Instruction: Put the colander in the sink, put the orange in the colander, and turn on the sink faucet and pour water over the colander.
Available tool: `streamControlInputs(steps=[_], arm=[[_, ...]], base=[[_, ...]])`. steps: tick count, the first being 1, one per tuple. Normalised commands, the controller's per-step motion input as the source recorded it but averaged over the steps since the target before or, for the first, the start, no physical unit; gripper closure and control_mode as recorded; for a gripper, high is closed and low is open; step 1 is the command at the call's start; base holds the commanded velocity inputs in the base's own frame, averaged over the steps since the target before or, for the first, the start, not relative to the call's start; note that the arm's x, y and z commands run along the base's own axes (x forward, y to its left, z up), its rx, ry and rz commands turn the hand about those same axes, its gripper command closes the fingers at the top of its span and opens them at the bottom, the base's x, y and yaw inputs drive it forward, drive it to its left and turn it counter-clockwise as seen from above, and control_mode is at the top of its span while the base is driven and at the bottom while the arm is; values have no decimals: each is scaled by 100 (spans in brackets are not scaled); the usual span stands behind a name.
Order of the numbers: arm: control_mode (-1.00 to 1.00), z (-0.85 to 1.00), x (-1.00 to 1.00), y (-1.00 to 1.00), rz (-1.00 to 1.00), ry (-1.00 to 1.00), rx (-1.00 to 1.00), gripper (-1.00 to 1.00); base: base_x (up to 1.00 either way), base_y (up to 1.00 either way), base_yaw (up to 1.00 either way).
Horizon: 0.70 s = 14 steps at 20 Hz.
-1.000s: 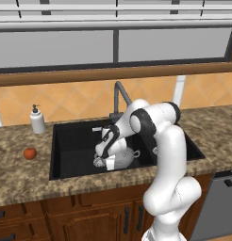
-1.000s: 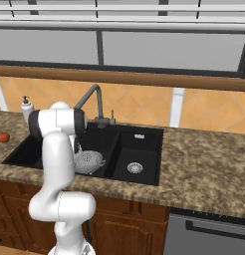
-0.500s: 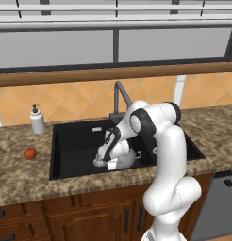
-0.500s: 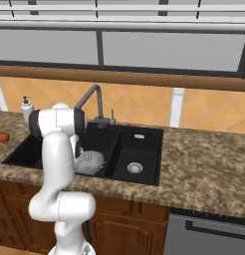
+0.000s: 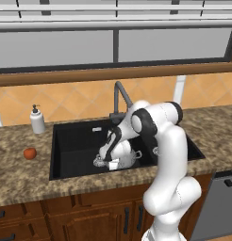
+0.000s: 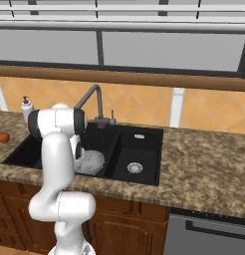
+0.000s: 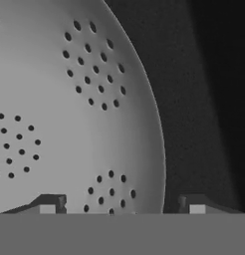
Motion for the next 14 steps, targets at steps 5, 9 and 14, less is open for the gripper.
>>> streamControlInputs(steps=[5,9,14], arm=[[-100,37,-6,25,-3,0,0,-100],[-100,38,-27,21,-4,0,0,-100],[-100,60,-22,14,-2,0,0,-100]], base=[[0,0,0],[0,0,0],[0,0,0]])
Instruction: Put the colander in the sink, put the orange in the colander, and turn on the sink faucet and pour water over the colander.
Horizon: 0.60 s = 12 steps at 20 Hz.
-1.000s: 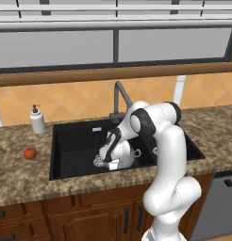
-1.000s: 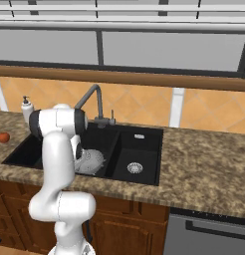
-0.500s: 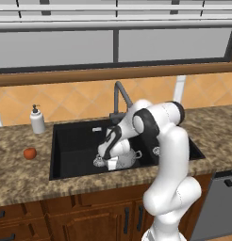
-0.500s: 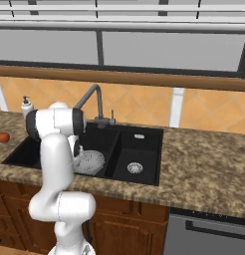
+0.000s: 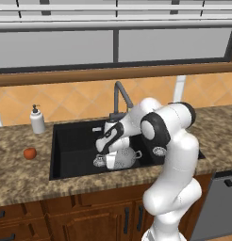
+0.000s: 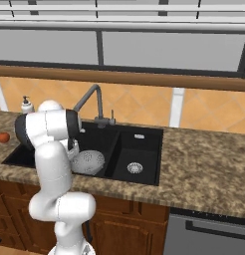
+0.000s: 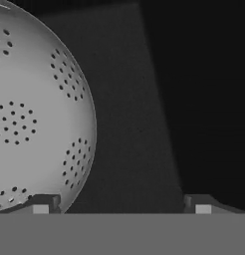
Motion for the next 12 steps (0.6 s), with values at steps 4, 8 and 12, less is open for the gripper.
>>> streamControlInputs(steps=[4,8,12], arm=[[-100,70,-27,19,0,-1,0,-100],[-100,73,-29,26,3,-5,0,-100],[-100,66,-34,27,24,-10,-1,-100]], base=[[0,0,0],[0,0,0],[0,0,0]])
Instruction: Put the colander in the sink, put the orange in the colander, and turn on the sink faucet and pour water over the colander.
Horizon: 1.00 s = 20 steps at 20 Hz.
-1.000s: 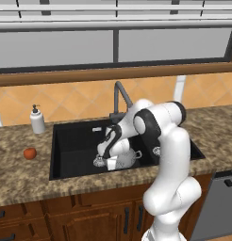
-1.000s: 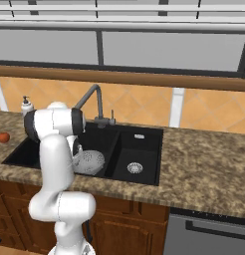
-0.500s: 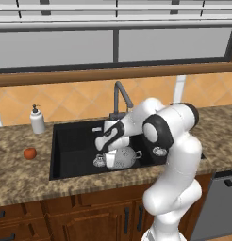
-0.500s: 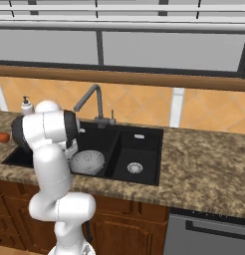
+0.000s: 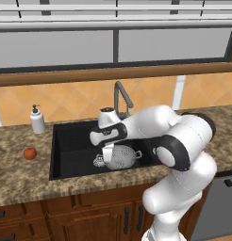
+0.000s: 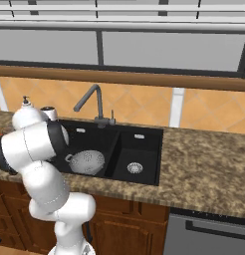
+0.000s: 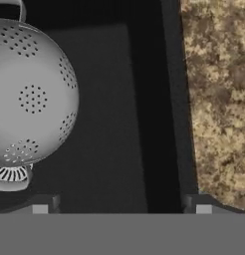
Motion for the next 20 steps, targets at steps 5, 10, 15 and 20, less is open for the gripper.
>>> streamControlInputs(steps=[5,10,15,20], arm=[[-100,65,-37,18,45,-14,-3,-100],[-100,55,-50,7,73,-17,-2,-100],[-100,43,-37,13,90,-11,0,-100],[-100,48,-15,38,72,-1,1,-100]], base=[[0,0,0],[0,0,0],[0,0,0],[0,0,0]])
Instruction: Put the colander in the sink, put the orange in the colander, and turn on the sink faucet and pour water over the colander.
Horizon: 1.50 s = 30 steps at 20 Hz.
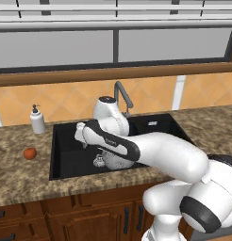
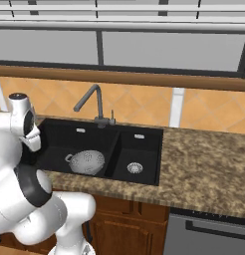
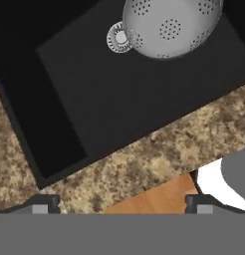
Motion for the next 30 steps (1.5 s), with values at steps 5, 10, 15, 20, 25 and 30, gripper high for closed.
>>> streamControlInputs(steps=[5,10,15,20,25,30], arm=[[-100,35,-29,43,63,-30,-4,-100],[-100,3,-2,62,20,-42,-6,-100],[-100,12,18,51,0,-2,13,-100],[-100,24,23,55,2,10,16,-100],[-100,-8,21,52,4,-1,0,-100],[-100,-5,36,28,0,0,-3,-100]], base=[[0,0,0],[0,0,0],[0,0,0],[0,0,0],[0,0,0],[0,0,0]])
